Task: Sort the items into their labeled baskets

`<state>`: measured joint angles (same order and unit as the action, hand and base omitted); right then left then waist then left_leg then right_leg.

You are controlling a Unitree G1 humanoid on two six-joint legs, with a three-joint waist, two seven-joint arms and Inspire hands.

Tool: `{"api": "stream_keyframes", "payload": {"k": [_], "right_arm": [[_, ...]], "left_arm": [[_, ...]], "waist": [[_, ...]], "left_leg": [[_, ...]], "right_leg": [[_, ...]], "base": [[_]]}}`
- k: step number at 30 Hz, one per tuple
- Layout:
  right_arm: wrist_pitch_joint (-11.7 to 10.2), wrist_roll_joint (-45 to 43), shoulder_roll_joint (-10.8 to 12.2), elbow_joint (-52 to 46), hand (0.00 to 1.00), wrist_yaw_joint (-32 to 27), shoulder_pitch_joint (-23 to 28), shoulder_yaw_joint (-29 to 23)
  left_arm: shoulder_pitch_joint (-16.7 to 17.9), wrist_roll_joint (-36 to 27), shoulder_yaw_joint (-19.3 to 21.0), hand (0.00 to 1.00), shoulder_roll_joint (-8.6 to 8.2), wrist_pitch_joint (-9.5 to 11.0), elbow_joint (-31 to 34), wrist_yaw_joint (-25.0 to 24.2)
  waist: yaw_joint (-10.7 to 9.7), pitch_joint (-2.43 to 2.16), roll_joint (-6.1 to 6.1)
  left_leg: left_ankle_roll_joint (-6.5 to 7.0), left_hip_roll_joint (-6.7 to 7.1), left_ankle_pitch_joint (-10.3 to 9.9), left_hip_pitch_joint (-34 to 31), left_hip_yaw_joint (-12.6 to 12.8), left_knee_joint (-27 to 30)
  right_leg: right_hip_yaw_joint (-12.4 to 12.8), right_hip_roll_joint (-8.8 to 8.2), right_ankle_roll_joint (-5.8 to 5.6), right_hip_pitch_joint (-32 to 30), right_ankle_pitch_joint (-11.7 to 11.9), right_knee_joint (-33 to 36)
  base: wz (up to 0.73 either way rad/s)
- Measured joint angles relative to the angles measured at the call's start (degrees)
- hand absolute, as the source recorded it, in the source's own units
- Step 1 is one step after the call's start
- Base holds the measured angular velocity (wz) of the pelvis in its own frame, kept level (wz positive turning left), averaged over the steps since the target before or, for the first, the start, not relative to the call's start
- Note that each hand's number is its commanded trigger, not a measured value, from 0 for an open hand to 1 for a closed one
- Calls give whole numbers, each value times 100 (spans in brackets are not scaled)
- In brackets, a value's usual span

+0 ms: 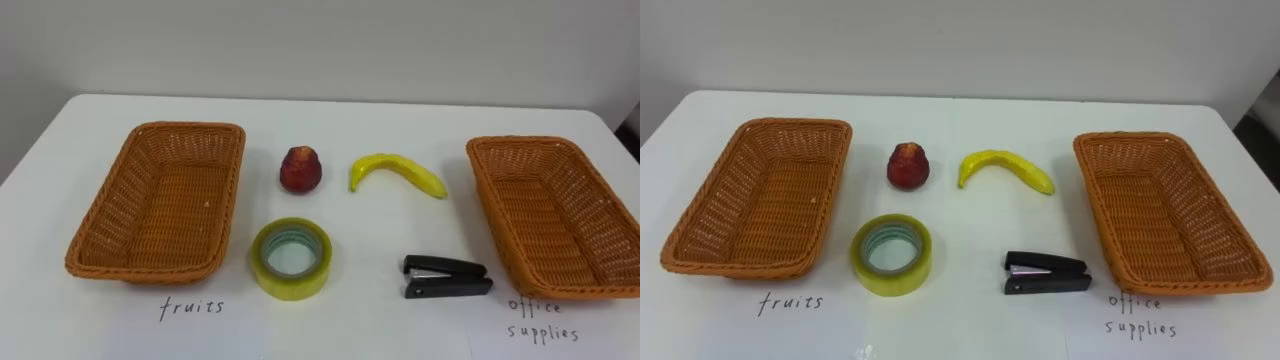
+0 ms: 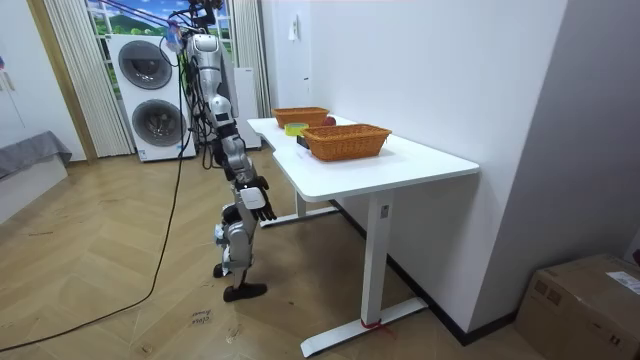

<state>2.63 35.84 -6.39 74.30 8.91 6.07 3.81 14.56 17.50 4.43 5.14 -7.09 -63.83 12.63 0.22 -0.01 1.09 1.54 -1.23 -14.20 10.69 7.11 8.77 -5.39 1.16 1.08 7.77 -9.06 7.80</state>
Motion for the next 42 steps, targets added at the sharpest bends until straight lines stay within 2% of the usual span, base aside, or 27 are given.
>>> {"api": "stream_keyframes", "payload": {"k": [9, 16, 22, 25, 28, 32, 36, 38, 42], "right_arm": [[3, -237, -2, -3, 0, -65, 11, 69], [15, -229, -5, 11, 0, -74, 13, 71], [114, -119, -2, 130, 0, -118, 28, -150], [121, 216, 4, 127, 0, -212, 85, -193], [122, 388, 3, 124, 0, -267, 204, -419], [122, 577, 2, 116, 0, -366, 378, -832], [120, 1020, -31, 128, 0, -437, 564, -1214], [121, 1254, -45, 121, 0, -453, 634, -1308], [124, 1616, -62, 16, 0, -686, 657, -1929]], "left_arm": [[11, -117, -8, 0, -4, -124, -15, -70], [2, -116, 13, 0, -1, -131, -38, -70], [23, -226, 249, 0, -17, -164, -31, -69], [22, -226, 394, 0, -13, -168, -27, -70], [23, -224, 490, 0, 8, -162, -27, -53], [33, -225, 564, 0, 22, -156, -25, -38], [13, -244, 743, 0, 16, -64, -25, -31], [-9, -431, 781, 0, 34, 12, -25, -4], [13, -816, 916, 0, 79, 122, -26, 87]], "waist": [[-2, -10, 21], [-2, -8, 19], [-2, -5, 0], [-3, -4, 3], [-33, -4, 7], [-215, -8, 16], [-315, -17, 39], [-348, -21, 50], [-405, -21, 58]], "left_leg": [[0, -7, 0, 15, 26, -6], [0, -8, 0, 43, 23, -9], [0, -11, 0, 75, 37, -30], [0, -11, -1, 74, 39, -37], [0, -9, -1, 72, 19, -37], [0, -9, 0, 62, 32, -32], [0, -15, 0, 95, 79, -51], [0, -17, 0, 98, 97, -58], [3, -21, -2, 105, 218, -63]], "right_leg": [[18, 6, 0, 20, 0, 0], [33, 0, 0, 56, 0, 2], [58, 22, 1, 70, 0, 2], [61, 24, 1, 65, 0, 5], [57, 19, 1, 58, -1, -2], [53, 10, 1, 41, -1, 5], [80, 24, 2, 20, -2, 27], [117, 41, 3, 1, -2, 44], [270, 61, 2, -79, -10, 111]], "base": [[0], [0], [0], [0], [0], [-1], [-8], [-9], [-15]]}}
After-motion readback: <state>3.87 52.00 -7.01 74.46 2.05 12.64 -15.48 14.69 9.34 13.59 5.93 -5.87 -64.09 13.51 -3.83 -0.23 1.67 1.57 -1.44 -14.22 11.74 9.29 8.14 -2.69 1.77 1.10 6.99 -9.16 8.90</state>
